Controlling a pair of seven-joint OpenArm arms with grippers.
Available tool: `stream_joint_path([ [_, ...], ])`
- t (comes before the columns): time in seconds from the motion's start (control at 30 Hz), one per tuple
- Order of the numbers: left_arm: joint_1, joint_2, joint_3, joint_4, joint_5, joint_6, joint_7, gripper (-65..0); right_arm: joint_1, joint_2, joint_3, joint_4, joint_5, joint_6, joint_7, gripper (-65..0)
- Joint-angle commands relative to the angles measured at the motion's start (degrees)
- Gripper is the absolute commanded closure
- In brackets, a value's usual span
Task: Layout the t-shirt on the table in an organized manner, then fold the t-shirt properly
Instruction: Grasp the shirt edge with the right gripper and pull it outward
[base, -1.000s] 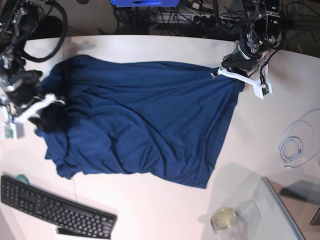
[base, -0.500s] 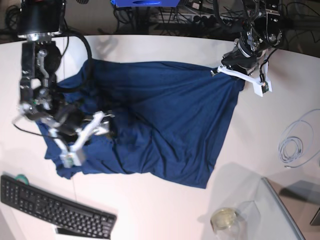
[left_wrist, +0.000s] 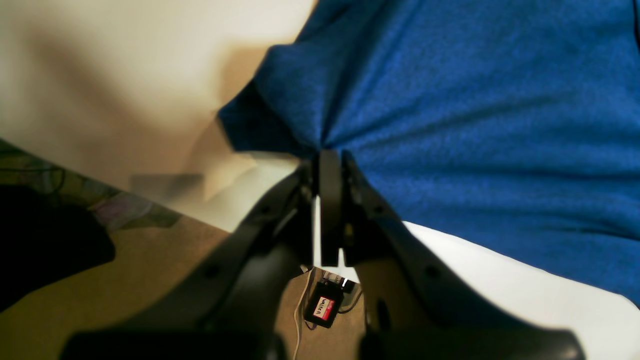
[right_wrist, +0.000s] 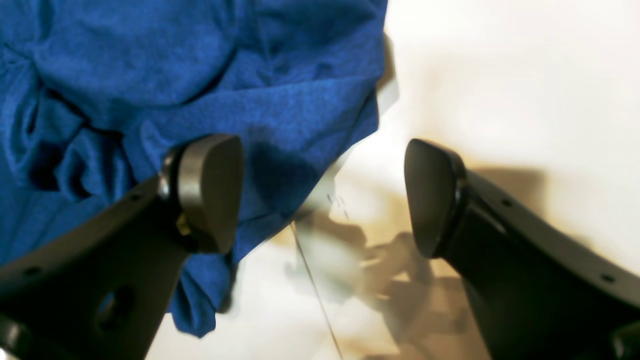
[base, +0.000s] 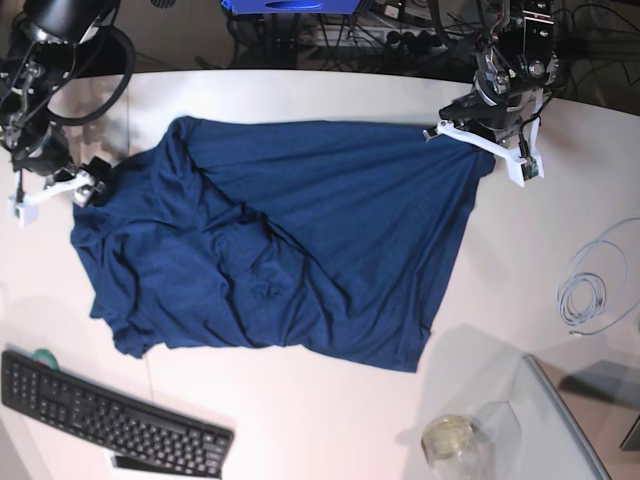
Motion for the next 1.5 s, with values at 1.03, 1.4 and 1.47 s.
stream_joint_path([
  [1.03,0.0,-0.5,-0.2,1.0,0.8,0.0,-0.8,0.0,-5.3,-3.4,8.1,9.7,0.8,0.2,-7.4,-3.9],
  [1.4,0.0,-0.6,-0.2,1.0,0.8,0.0,-0.8,0.0,-2.6,-2.2,8.2,6.3,0.8,0.5,-4.2,-18.5],
  [1.47,0.0,-0.6,-0.2,1.0,0.8,0.0,-0.8,0.0,-0.9,-0.4,8.0,1.9,1.1,0.5,-1.8,-33.9],
])
